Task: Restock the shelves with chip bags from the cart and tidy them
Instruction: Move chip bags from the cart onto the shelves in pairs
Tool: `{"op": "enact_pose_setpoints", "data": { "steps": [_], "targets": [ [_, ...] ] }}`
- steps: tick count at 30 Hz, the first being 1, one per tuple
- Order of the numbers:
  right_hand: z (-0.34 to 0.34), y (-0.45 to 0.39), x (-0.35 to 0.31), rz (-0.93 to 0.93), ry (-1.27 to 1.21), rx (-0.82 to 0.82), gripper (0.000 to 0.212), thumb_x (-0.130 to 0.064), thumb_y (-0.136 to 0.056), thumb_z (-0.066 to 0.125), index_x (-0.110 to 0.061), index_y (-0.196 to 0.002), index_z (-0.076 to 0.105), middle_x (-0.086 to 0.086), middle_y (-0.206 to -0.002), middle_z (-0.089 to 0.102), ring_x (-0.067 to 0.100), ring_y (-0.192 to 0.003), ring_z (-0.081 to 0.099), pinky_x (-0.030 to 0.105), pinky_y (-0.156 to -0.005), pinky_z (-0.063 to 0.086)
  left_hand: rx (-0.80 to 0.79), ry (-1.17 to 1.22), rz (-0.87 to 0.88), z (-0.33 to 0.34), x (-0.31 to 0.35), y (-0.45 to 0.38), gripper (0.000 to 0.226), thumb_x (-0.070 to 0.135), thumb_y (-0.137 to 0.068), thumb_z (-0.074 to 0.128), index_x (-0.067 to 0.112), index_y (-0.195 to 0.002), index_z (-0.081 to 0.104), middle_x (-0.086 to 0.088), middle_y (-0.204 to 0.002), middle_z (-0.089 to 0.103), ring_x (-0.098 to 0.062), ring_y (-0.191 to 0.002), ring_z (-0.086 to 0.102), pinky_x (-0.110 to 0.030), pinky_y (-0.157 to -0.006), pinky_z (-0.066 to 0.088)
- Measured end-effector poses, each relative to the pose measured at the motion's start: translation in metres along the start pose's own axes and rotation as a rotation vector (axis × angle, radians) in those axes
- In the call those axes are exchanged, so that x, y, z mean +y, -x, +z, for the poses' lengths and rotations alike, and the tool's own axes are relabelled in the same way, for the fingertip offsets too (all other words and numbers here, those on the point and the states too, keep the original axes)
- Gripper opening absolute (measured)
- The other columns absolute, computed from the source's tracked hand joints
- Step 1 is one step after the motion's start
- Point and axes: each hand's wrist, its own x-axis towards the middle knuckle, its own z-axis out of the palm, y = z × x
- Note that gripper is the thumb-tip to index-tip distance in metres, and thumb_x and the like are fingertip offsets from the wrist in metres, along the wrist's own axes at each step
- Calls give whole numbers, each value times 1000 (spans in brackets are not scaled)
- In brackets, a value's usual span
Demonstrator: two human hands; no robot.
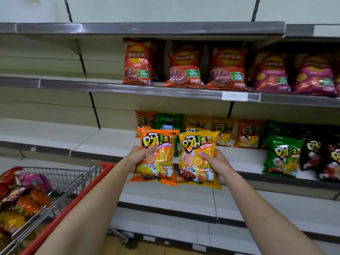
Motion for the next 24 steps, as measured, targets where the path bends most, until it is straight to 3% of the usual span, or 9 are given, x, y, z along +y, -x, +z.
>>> {"op": "enact_pose_setpoints", "data": {
  "steps": [3, 7, 9, 12, 15, 18, 22, 24],
  "targets": [
    [10, -8, 1, -14, 24, 2, 73, -33, -71, 83, -14, -129, 44, 10, -120, 64, 30, -105, 65, 53, -93, 52, -3, 35, 31, -4, -9, -12, 114, 52, -40, 94, 10, -133, 43, -13, -110, 70, -31, -92, 72, -49, -80, 58],
    [34, -25, 3, -7, 28, -3, 70, -30, -75, 80, -17, -132, 43, 8, -123, 62, 29, -110, 62, 52, -97, 50, 9, 76, 58, -19, -10, -22, 85, 44, -51, 89, 14, -123, 54, -10, -109, 71, -30, -96, 70, -49, -89, 54],
    [50, -39, 7, -11, 66, 1, 70, -34, -73, 82, -21, -131, 45, 6, -124, 62, 28, -111, 61, 52, -97, 49, 47, 93, 39, -32, -13, -33, 89, 46, -47, 92, 15, -121, 54, -10, -109, 71, -30, -95, 70, -48, -87, 55],
    [80, -63, 9, -14, 98, -30, 81, -49, -59, 86, -27, -128, 50, 2, -127, 62, 25, -113, 61, 49, -98, 49, 100, 118, 49, -58, -19, -54, 62, 39, -60, 86, 18, -111, 58, -10, -107, 71, -29, -92, 71, -43, -82, 57],
    [113, -83, 5, 6, 134, -54, 46, -32, -81, 76, -26, -116, 47, -10, -118, 57, 11, -108, 51, 30, -96, 42, 188, 103, 32, -86, -22, -80, 53, 36, -67, 83, 14, -108, 59, -8, -101, 72, -26, -86, 71, -35, -69, 57],
    [145, -117, 7, 9, 193, -48, 42, -25, -84, 74, -26, -117, 48, 3, -125, 60, 16, -102, 53, 31, -88, 44, 244, 88, -22, -115, -25, -113, 42, 33, -73, 81, 10, -102, 62, -8, -93, 72, -24, -80, 71, -31, -63, 55],
    [185, -157, 10, 14, 204, 19, 50, -25, -84, 73, -19, -128, 49, -4, -119, 54, 17, -109, 50, 35, -94, 41, 283, 55, -58, -146, -30, -161, 38, 35, -69, 84, 12, -91, 63, -11, -95, 72, -28, -84, 71, -44, -81, 58],
    [195, -174, 16, 43, 225, 69, 43, -27, -82, 75, -25, -118, 53, -1, -122, 60, 23, -114, 56, 41, -99, 45, 302, 25, -50, -158, -30, -184, 35, 35, -70, 83, 13, -88, 63, -10, -96, 72, -29, -88, 70, -47, -88, 55]
  ]
}}
